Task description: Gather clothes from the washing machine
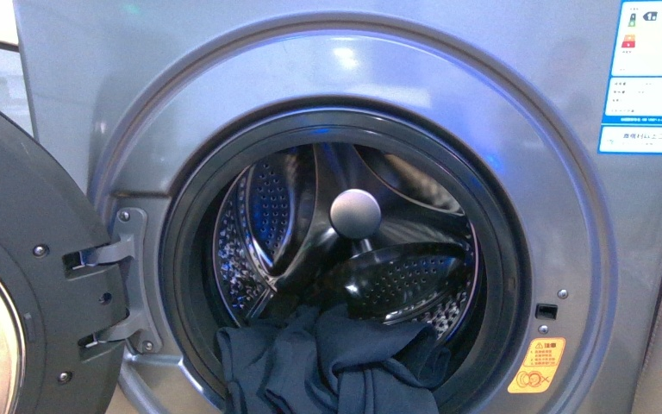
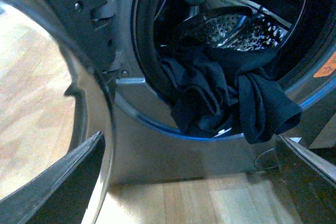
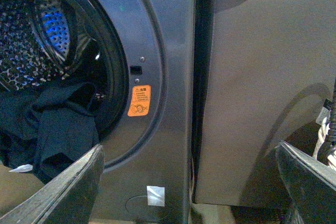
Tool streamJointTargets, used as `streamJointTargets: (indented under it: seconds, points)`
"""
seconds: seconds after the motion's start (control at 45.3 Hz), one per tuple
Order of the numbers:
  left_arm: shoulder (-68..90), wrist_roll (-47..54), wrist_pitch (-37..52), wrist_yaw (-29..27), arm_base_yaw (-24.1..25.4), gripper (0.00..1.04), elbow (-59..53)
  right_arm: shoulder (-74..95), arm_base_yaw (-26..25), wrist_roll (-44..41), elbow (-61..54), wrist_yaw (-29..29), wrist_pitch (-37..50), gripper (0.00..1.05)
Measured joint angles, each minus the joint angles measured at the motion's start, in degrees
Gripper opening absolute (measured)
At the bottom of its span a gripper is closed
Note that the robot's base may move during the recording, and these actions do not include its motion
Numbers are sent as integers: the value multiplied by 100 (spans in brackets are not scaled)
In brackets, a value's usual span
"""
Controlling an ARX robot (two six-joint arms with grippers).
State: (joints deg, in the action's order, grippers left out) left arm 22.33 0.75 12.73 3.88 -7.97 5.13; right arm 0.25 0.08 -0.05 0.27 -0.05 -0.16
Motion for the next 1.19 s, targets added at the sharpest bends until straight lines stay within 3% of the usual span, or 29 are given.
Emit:
streamJointTargets:
  seconds: [0.177,0.53,0.861,1.192]
  points:
    - [1792,354,1268,-577,-815,98,503,0,0,0,2,0,0,97]
    - [4481,726,2778,-946,-1504,98,1443,0,0,0,0,0,0,97]
    - [6092,949,3143,-763,-1692,98,2371,0,0,0,0,0,0,97]
    - [7407,857,2870,-667,-1687,98,3821,0,0,0,2,0,0,97]
